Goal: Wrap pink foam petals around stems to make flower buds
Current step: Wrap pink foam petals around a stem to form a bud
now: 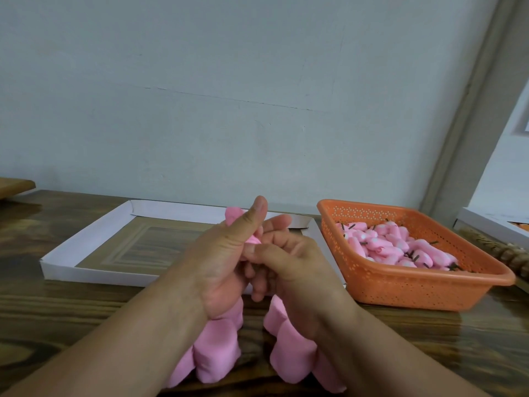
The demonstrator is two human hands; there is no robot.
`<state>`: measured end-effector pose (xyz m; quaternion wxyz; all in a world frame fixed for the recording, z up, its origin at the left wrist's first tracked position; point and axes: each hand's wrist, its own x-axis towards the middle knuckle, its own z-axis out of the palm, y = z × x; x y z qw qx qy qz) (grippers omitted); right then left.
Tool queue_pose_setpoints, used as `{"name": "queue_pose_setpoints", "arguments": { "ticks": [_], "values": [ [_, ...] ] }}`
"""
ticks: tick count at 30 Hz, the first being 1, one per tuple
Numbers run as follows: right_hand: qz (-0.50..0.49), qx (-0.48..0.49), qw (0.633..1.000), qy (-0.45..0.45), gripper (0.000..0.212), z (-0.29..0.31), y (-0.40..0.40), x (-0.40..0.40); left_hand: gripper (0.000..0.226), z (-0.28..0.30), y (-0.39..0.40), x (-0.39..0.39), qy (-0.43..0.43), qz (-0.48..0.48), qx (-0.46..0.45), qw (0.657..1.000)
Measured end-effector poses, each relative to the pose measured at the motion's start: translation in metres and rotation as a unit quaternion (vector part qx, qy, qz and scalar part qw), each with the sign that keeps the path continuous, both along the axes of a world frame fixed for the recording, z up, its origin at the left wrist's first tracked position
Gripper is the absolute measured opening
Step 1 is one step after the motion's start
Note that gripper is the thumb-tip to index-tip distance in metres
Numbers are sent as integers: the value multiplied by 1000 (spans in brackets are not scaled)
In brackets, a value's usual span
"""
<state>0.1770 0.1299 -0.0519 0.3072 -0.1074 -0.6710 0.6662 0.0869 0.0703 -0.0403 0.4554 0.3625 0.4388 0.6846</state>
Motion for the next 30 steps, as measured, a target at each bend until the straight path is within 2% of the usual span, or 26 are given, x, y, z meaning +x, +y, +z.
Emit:
{"name": "queue_pose_setpoints", "arguments": {
  "ticks": [3, 8, 11, 13, 17, 20, 23, 25, 28, 30],
  "values": [
    [70, -56, 996, 3, 14, 2, 0, 0, 37, 1, -2, -5, 18, -23, 9, 1000],
    [115, -82, 990, 26, 13, 7, 0, 2, 57, 6, -8, -7, 45, -68, 63, 995],
    [139, -81, 986, 38, 16, 11, 1, 3, 49, 10, -9, -3, 55, -46, 75, 995],
    [144, -62, 987, 29, 18, 13, 3, 4, 52, 12, -8, -1, 52, -19, 76, 996],
    [46, 11, 999, -21, 10, 15, 17, 6, 42, 15, -3, -10, 52, 63, 92, 992],
    [-33, -11, 999, -26, 11, 20, 34, 11, 38, 19, 2, -37, 16, 154, 80, 985],
    [-77, -27, 997, -11, 8, 25, 47, 17, 31, 17, 3, -72, 13, 242, 40, 969],
    [-95, -24, 995, -10, 8, 27, 54, 20, 31, 14, 2, -100, 42, 299, -17, 953],
    [-117, -14, 993, -13, 9, 26, 61, 23, 37, 8, -4, -145, 151, 357, -137, 911],
    [-131, -11, 991, -16, 7, 26, 66, 23, 36, 0, -12, -173, 249, 363, -234, 867]
  ]
}}
